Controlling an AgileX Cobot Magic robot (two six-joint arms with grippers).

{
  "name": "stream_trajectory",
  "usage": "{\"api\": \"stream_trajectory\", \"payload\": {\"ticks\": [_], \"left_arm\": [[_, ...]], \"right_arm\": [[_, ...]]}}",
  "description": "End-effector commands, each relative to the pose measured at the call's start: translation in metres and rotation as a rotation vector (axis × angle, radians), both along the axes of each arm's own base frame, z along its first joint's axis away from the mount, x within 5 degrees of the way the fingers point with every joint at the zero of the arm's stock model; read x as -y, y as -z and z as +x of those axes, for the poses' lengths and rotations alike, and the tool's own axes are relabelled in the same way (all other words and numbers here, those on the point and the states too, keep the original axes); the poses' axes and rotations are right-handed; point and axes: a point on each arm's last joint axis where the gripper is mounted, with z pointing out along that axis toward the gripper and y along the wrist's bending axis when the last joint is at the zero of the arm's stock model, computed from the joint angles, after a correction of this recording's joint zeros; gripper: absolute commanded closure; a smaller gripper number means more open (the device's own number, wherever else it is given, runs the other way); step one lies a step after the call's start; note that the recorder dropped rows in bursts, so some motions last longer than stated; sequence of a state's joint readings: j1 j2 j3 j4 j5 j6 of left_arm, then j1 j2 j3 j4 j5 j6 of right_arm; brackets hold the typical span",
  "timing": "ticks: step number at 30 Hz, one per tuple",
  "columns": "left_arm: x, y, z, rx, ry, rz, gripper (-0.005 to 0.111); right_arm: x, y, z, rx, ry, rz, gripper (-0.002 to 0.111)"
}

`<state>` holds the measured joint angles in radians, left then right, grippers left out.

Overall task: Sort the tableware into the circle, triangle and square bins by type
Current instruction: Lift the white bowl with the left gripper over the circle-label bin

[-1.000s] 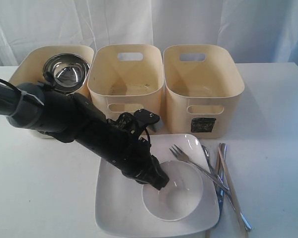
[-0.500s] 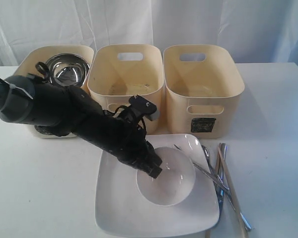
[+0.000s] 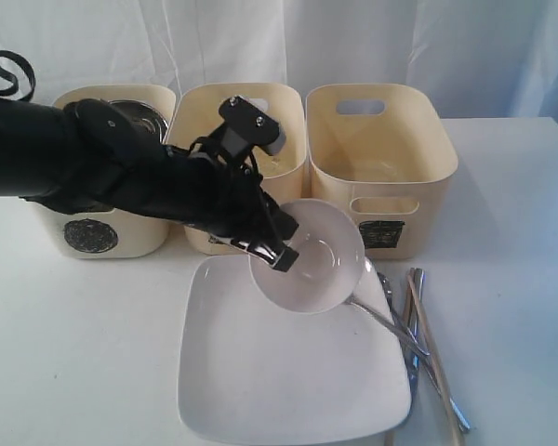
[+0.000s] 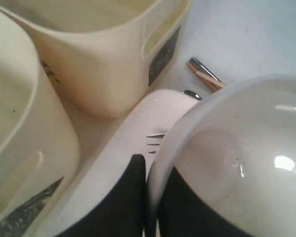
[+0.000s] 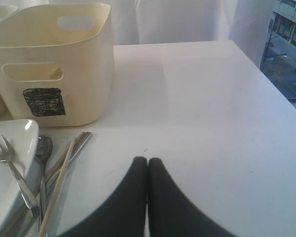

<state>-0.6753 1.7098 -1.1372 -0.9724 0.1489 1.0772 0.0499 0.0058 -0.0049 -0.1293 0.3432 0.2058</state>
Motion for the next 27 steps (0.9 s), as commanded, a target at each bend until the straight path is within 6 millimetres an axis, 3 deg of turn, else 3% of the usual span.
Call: {"api": "stream_trajectory", "payload": {"ticks": [1, 6, 12, 18, 27], "left_arm": [[-0.004, -0.018, -0.004, 0.055, -0.023, -0.029, 0.098], [-0.012, -0.036, -0.004, 0.179, -0.035, -0.008, 0.098], [-0.026, -0.064, 0.003, 0.343, -0.188, -0.055, 0.102], [-0.052, -0.082, 0.015, 0.425, -0.314, -0.072, 0.104], [-0.107, -0.092, 0.048, 0.579, -0.574, -0.005, 0.104]], "right_arm": [[0.000, 0.001, 0.000, 0.009, -0.002, -0.006, 0.108], [0.000, 0.001, 0.000, 0.009, -0.002, -0.006, 0.108], [0.000, 0.001, 0.000, 0.009, -0.002, -0.006, 0.108], [0.000, 0.001, 0.000, 0.009, -0.002, -0.006, 0.108], [0.000, 0.001, 0.000, 0.009, -0.002, -0.006, 0.108]]}}
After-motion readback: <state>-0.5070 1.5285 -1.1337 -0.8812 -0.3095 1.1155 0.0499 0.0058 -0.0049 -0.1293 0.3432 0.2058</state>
